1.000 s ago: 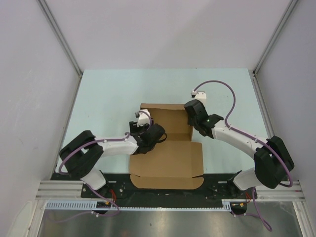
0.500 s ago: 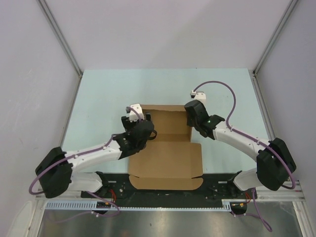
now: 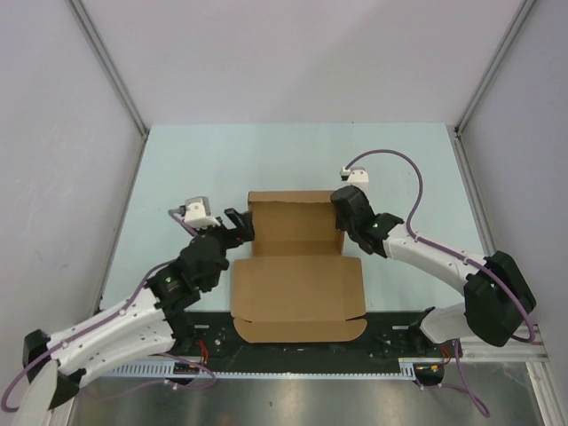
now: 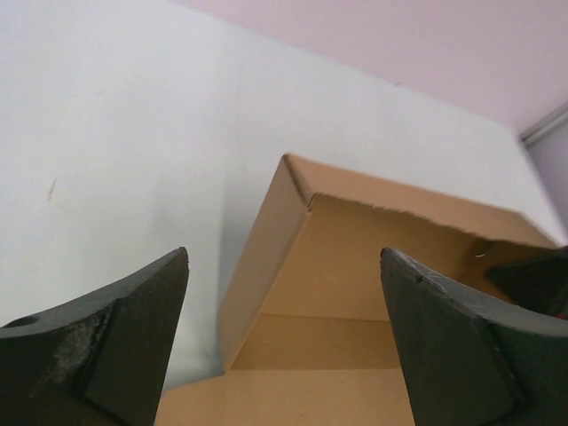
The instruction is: Fold the paper box
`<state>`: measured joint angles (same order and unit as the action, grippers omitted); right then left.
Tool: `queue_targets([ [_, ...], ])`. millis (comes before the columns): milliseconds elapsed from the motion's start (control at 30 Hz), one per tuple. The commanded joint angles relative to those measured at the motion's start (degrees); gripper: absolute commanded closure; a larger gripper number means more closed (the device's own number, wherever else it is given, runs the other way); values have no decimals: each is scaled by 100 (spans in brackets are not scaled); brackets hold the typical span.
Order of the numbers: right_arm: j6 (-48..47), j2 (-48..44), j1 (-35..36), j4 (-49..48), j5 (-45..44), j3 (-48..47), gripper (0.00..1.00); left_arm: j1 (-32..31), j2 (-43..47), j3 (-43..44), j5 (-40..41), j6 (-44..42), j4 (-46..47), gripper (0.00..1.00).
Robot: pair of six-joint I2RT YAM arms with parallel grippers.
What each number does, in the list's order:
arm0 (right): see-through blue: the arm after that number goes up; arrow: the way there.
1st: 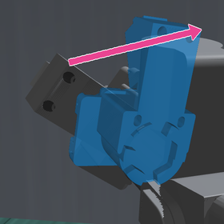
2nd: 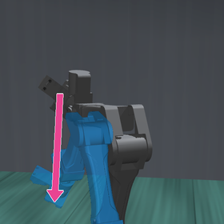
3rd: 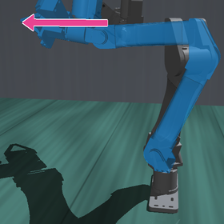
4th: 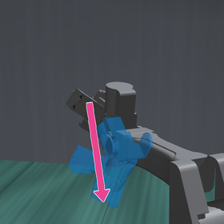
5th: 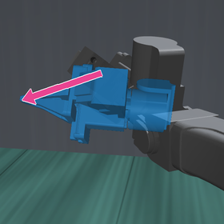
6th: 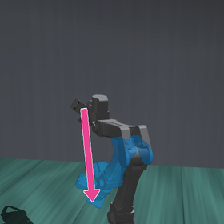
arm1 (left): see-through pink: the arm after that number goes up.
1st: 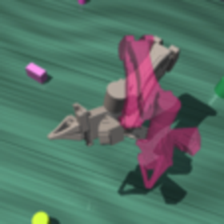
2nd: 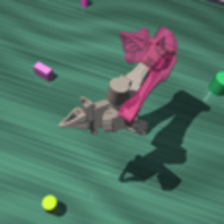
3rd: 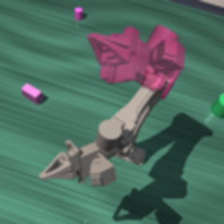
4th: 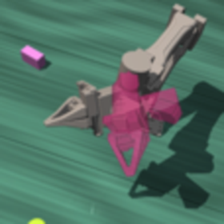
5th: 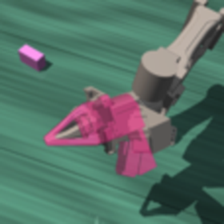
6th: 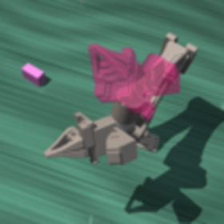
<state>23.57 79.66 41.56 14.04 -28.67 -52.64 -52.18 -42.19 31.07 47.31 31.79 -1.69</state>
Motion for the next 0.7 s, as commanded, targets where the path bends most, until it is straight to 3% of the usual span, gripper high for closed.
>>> queue_targets([
  [0,-54,-231,124,-332,-148,341,91,417,686,-224,-861,-42,731,3],
  [133,-142,-380,203,-542,-262,544,91,1384,556,-101,-2782,529,811,2],
  [333,-248,-486,247,-797,-456,860,92,2264,-200,110,-4534,943,1066,2],
  [500,-274,-513,300,-859,-535,975,92,2397,-693,84,-5143,1119,1320,3],
  [667,-301,-530,317,-903,-544,1045,93,2493,-755,-153,-5214,1189,1470,7],
])
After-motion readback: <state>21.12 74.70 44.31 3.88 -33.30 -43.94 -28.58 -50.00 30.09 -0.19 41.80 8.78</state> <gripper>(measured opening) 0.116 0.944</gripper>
